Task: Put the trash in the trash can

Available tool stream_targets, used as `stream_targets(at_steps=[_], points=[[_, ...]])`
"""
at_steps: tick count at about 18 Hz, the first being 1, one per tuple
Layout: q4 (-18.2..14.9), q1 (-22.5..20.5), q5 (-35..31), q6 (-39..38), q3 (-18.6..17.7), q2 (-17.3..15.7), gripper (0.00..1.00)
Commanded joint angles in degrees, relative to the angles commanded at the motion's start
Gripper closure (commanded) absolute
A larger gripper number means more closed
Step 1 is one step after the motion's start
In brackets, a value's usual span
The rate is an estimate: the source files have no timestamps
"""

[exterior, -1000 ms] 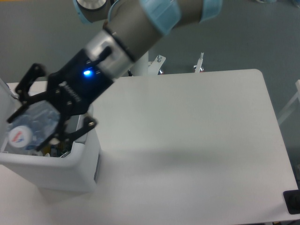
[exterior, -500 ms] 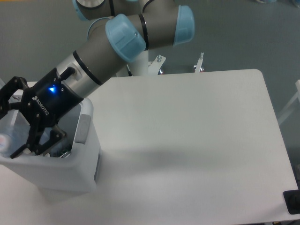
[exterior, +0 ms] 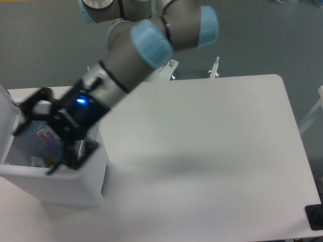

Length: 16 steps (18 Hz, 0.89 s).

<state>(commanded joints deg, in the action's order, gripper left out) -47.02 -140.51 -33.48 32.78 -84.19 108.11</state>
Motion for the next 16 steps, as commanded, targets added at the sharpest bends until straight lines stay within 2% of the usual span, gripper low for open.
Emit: stream_targets(at_steps=[2,5,8,10,14,16], points=[[0.3,-5.1,0.0,1.0,-3.8,-0.1,0.0],[0.2,-11.8,0.0,6.7,-8.2,0.0,0.0],[0.0,-14.7,-2.5,8.3,-9.1,0.2,0.0],[0.1,-14.9,-8.8,9.2,-9.0,0.6,0.0],[-0.1,-14.7,-26.3,14.1,-9.1,0.8,0.0],[-0.2,-14.8,-32.0,17.6,-9.6,1.6,0.0]])
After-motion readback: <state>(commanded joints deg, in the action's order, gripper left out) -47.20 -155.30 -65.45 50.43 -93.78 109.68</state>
